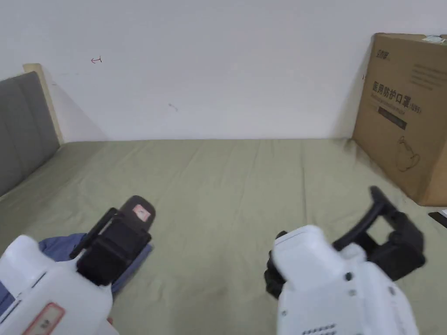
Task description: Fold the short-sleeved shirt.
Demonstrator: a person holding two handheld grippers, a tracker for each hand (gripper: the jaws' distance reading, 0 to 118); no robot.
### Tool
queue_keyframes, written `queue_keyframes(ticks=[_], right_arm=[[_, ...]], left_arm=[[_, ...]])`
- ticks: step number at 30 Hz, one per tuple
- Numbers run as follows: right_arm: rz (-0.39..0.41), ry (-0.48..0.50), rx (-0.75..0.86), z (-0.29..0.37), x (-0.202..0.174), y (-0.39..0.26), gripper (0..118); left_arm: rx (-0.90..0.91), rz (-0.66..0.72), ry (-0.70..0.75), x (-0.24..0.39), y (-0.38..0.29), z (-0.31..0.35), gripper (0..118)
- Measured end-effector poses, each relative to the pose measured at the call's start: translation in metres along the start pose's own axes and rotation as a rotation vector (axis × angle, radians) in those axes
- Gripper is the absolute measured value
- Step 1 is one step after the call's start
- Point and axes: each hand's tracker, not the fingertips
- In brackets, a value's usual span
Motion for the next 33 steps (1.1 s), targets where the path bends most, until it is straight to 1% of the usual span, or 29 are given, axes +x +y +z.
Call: queue_keyframes(ticks=[1,2,3,4,5,6,7,8,9,10,12,13,14,15,16,17,18,19,21,22,23,24,25,27,29,30,31,32,33], right_arm=[[0.14,0.001,0.035,0.003,-0.012,0.0,118],[0.247,-0.002,0.058,0.005,-0.022,-0.001,118],[0.297,0.022,0.068,0.006,-0.029,-0.003,118],[0.289,0.068,0.065,0.006,-0.033,-0.004,118],[0.213,0.119,0.047,0.006,-0.034,-0.003,118],[0.126,0.161,0.029,0.005,-0.033,-0.003,118],[0.036,0.189,0.009,0.003,-0.028,-0.003,118],[-0.025,0.195,0.001,0.001,-0.024,-0.003,118],[-0.077,0.184,-0.001,-0.001,-0.018,-0.002,118],[-0.144,0.166,-0.007,-0.003,-0.009,-0.001,118],[-0.311,0.133,-0.009,-0.005,0.013,-0.001,118],[-0.441,0.119,-0.014,-0.007,0.025,-0.003,118],[-0.565,0.112,-0.026,-0.009,0.035,-0.007,118],[-0.692,0.107,-0.052,-0.009,0.044,-0.011,118],[-0.835,0.112,-0.089,-0.012,0.05,-0.018,118],[-0.935,0.123,-0.139,-0.014,0.055,-0.024,118],[-1.008,0.126,-0.214,-0.017,0.056,-0.031,118],[-1.053,0.117,-0.277,-0.019,0.053,-0.035,118],[-0.991,0.119,-0.292,-0.02,0.045,-0.046,118],[-0.912,0.115,-0.304,-0.018,0.04,-0.044,118],[-0.849,0.101,-0.294,-0.014,0.035,-0.039,118],[-0.807,0.082,-0.283,-0.013,0.034,-0.037,118],[-0.795,0.074,-0.268,-0.012,0.034,-0.034,118],[-0.821,0.083,-0.245,-0.013,0.04,-0.034,118],[-0.884,0.078,-0.23,-0.012,0.045,-0.03,117],[-0.893,0.087,-0.227,-0.01,0.046,-0.031,114],[-0.926,0.114,-0.202,-0.008,0.049,-0.033,113],[-0.95,0.11,-0.184,-0.008,0.05,-0.033,110],[-0.941,0.107,-0.191,-0.006,0.05,-0.034,104]], left_arm=[[0.007,0.13,0.003,-0.015,-0.002,-0.001,117],[0.015,0.246,0.049,-0.028,-0.006,-0.001,117],[0.018,0.298,0.088,-0.037,-0.008,-0.001,117],[0.024,0.345,0.104,-0.047,-0.011,-0.002,117],[0.008,0.351,0.144,-0.053,-0.011,-0.002,117],[-0.005,0.313,0.179,-0.049,-0.013,-0.003,117],[-0.003,0.245,0.201,-0.047,-0.011,-0.004,117],[-0.014,0.164,0.239,-0.04,-0.009,-0.005,117],[-0.019,0.077,0.241,-0.03,-0.006,-0.006,117],[-0.028,-0.062,0.228,-0.013,-0.003,-0.01,117],[-0.056,-0.358,0.22,0.021,-0.002,-0.014,117],[-0.053,-0.539,0.207,0.04,-0.005,-0.014,117],[-0.041,-0.686,0.194,0.054,-0.012,-0.012,117],[-0.026,-0.795,0.18,0.064,-0.018,-0.01,117],[-0.018,-0.909,0.167,0.073,-0.027,-0.008,117],[-0.022,-0.966,0.168,0.077,-0.033,-0.007,117],[-0.047,-1.002,0.162,0.078,-0.038,-0.007,117],[-0.098,-1.022,0.129,0.077,-0.042,-0.008,117],[-0.171,-1.02,0.095,0.075,-0.048,-0.008,117],[-0.189,-1.014,0.108,0.071,-0.048,-0.009,117],[-0.179,-1.006,0.113,0.071,-0.05,-0.009,117],[-0.175,-1.004,0.115,0.071,-0.052,-0.008,117],[-0.169,-1.006,0.114,0.071,-0.053,-0.007,117],[-0.143,-1.017,0.121,0.074,-0.05,-0.007,117],[-0.111,-1.034,0.141,0.077,-0.049,-0.007,117],[-0.1,-1.034,0.146,0.077,-0.047,-0.007,118],[-0.092,-1.028,0.146,0.077,-0.046,-0.006,118],[-0.081,-1.01,0.145,0.076,-0.043,-0.004,118],[-0.084,-0.991,0.131,0.074,-0.04,-0.003,118]])
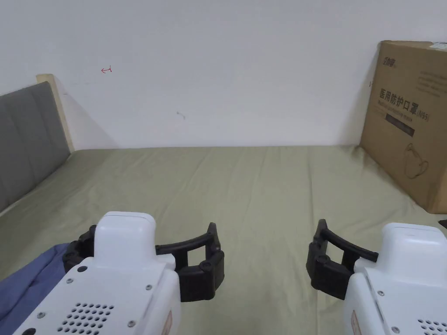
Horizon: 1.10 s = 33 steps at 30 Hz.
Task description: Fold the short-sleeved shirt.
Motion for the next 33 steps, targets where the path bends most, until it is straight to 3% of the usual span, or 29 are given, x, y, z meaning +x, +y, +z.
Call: queue_keyframes(ticks=[1,2,4,5,6,7,8,11,16,23,28,33], right_arm=[[0.004,-0.008,0.0,0.002,-0.001,0.001,92],[0.015,-0.016,-0.001,0.004,-0.003,0.002,66],[0.061,-0.031,-0.014,0.003,-0.003,0.002,26],[0.073,-0.036,-0.015,0.001,0.0,0.0,11],[0.076,-0.044,-0.014,-0.001,0.003,-0.001,7],[0.074,-0.044,-0.01,0.001,0.005,-0.001,1],[0.067,-0.039,-0.006,0.002,0.006,0.0,0],[0.062,-0.018,-0.004,0.0,0.013,0.001,0],[0.077,-0.012,-0.02,-0.003,0.014,0.0,0],[0.071,0.046,-0.028,-0.001,-0.009,0.011,0],[0.072,0.195,-0.036,-0.003,-0.046,0.015,0],[0.074,0.402,-0.064,-0.004,-0.102,0.014,0]], left_arm=[[-0.004,0.031,-0.009,-0.004,0.001,0.0,118],[-0.017,0.051,0.003,-0.006,0.002,0.0,117],[-0.035,0.067,0.041,-0.008,0.004,0.0,107],[-0.022,0.064,0.05,-0.009,0.004,0.001,71],[-0.008,0.062,0.056,-0.01,0.004,0.003,33],[0.0,0.069,0.083,-0.01,0.005,0.002,3],[-0.015,0.064,0.134,-0.01,0.005,-0.001,1],[-0.027,0.055,0.047,-0.013,0.002,-0.001,0],[-0.02,0.024,0.067,-0.008,0.002,0.001,0],[-0.01,0.037,0.115,-0.023,0.011,0.006,0],[-0.008,0.056,0.226,-0.057,0.014,0.022,0],[-0.03,0.04,0.389,-0.099,0.012,0.046,0]])
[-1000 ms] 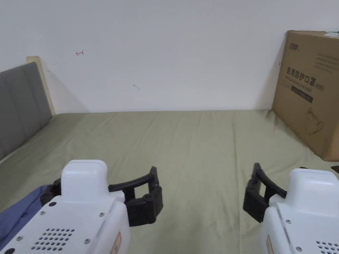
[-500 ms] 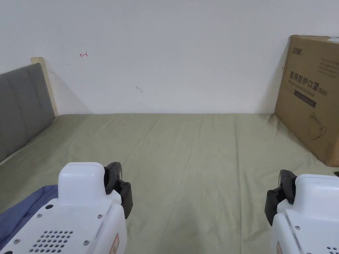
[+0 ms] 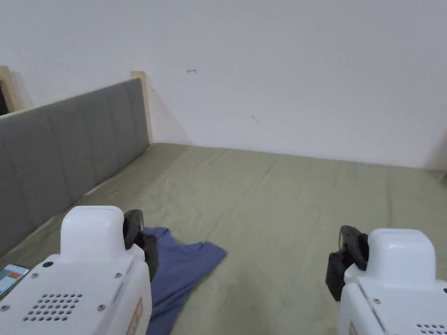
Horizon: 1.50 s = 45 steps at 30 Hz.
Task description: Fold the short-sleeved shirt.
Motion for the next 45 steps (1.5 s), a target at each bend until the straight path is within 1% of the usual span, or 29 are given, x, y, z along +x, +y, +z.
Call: queue_keyframes(ticks=[3,5,8,10,12,14,16,19,22,25,27,29,30,31,33,34,35,38,41,45], right_arm=[[-0.013,0.127,-0.021,-0.01,-0.032,-0.001,0],[-0.018,0.206,-0.038,-0.016,-0.049,-0.003,0],[0.038,0.28,-0.07,-0.023,-0.074,-0.006,0],[0.049,0.313,-0.082,-0.026,-0.083,-0.009,0],[0.045,0.324,-0.092,-0.029,-0.088,-0.011,0],[0.041,0.335,-0.109,-0.037,-0.085,-0.018,0],[0.045,0.332,-0.13,-0.042,-0.083,-0.023,0],[0.038,0.324,-0.167,-0.051,-0.076,-0.032,0],[0.025,0.315,-0.205,-0.058,-0.07,-0.042,0],[0.033,0.299,-0.239,-0.064,-0.067,-0.05,0],[0.038,0.287,-0.26,-0.07,-0.065,-0.055,0],[0.03,0.283,-0.283,-0.076,-0.064,-0.059,0],[0.025,0.283,-0.295,-0.078,-0.063,-0.061,0],[0.021,0.279,-0.31,-0.081,-0.062,-0.063,0],[0.021,0.279,-0.32,-0.083,-0.063,-0.066,0],[0.022,0.278,-0.329,-0.085,-0.062,-0.068,0],[0.024,0.276,-0.338,-0.087,-0.062,-0.069,0],[0.022,0.278,-0.366,-0.091,-0.063,-0.074,0],[-0.008,0.294,-0.389,-0.093,-0.061,-0.077,0],[0.022,0.284,-0.403,-0.095,-0.063,-0.081,0]], left_arm=[[-0.011,0.008,0.081,-0.027,0.0,0.004,0],[-0.018,0.016,0.098,-0.04,-0.001,0.006,0],[-0.034,0.015,0.139,-0.053,-0.005,0.005,0],[-0.05,0.012,0.159,-0.06,-0.008,0.001,0],[-0.068,0.016,0.162,-0.064,-0.013,-0.005,0],[-0.1,0.034,0.16,-0.07,-0.021,-0.017,0],[-0.152,0.09,0.139,-0.076,-0.034,-0.038,0],[-0.293,0.148,0.088,-0.09,-0.059,-0.094,0],[-0.476,0.15,0.073,-0.095,-0.095,-0.154,0],[-0.611,0.214,0.021,-0.097,-0.126,-0.199,0],[-0.66,0.192,0.028,-0.096,-0.14,-0.222,0],[-0.748,0.143,0.019,-0.093,-0.151,-0.243,0],[-0.776,0.124,-0.002,-0.092,-0.155,-0.252,3],[-0.801,0.142,-0.024,-0.092,-0.155,-0.258,12],[-0.813,0.21,-0.044,-0.089,-0.153,-0.264,81],[-0.817,0.238,-0.051,-0.091,-0.154,-0.27,108],[-0.824,0.246,-0.052,-0.091,-0.155,-0.275,118],[-0.832,0.233,-0.034,-0.085,-0.151,-0.286,118],[-0.868,0.207,0.005,-0.079,-0.157,-0.303,118],[-0.947,0.182,0.036,-0.071,-0.178,-0.326,118]])
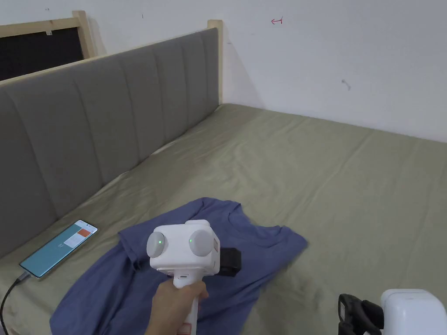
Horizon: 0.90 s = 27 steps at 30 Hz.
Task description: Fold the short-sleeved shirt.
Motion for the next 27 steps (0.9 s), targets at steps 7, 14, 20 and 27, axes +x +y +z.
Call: queue_keyframes(ticks=[7,14,20,27], right_arm=[[-0.002,0.004,-0.054,-0.008,0.004,-0.008,0],[-0.011,0.015,-0.08,-0.006,0.004,-0.012,0],[-0.016,0.016,-0.084,0.002,0.008,-0.012,0],[-0.078,-0.017,-0.057,0.013,0.029,-0.007,0]], left_arm=[[0.003,-0.048,0.099,0.015,-0.013,-0.019,104],[0.023,0.006,0.106,0.0,-0.001,0.0,0],[-0.014,0.048,0.081,-0.008,0.006,0.006,0],[0.041,0.111,-0.03,-0.013,0.013,0.057,0]])
